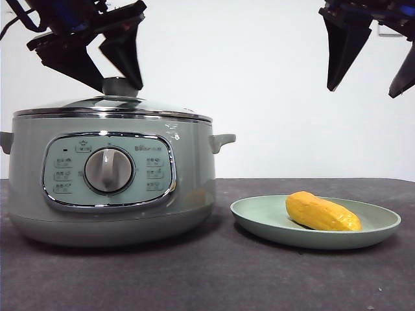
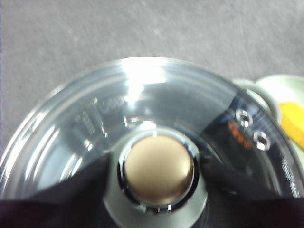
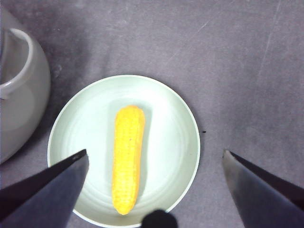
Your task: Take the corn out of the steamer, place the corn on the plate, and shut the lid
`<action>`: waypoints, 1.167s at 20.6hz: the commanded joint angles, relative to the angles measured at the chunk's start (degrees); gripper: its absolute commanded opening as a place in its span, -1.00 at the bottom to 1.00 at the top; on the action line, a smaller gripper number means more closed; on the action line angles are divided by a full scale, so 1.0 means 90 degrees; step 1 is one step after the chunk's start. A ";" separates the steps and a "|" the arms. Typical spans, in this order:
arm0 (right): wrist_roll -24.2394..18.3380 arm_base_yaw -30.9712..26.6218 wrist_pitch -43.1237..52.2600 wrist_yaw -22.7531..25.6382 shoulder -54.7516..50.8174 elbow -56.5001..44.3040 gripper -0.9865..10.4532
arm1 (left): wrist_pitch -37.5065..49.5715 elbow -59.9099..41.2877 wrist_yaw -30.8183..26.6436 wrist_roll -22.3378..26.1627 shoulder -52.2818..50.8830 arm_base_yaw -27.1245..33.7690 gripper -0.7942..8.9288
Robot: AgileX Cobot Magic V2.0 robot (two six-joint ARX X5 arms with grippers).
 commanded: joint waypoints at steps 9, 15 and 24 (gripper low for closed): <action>-0.0155 0.0012 -0.0325 -0.0010 -0.0168 -0.0044 -0.32 | -0.1137 0.0075 0.0022 -0.0107 -0.1566 -0.0216 -0.45; -0.0151 0.0029 0.0087 -0.0010 -0.1462 -0.0418 -0.78 | -0.1751 -0.0143 -0.0772 0.0005 -0.2880 -0.0687 -0.85; 0.0211 0.0214 0.2227 -0.0044 -0.4597 -0.2861 -0.85 | -0.0085 -0.2764 -0.1574 0.0027 -0.4908 -0.1022 -0.85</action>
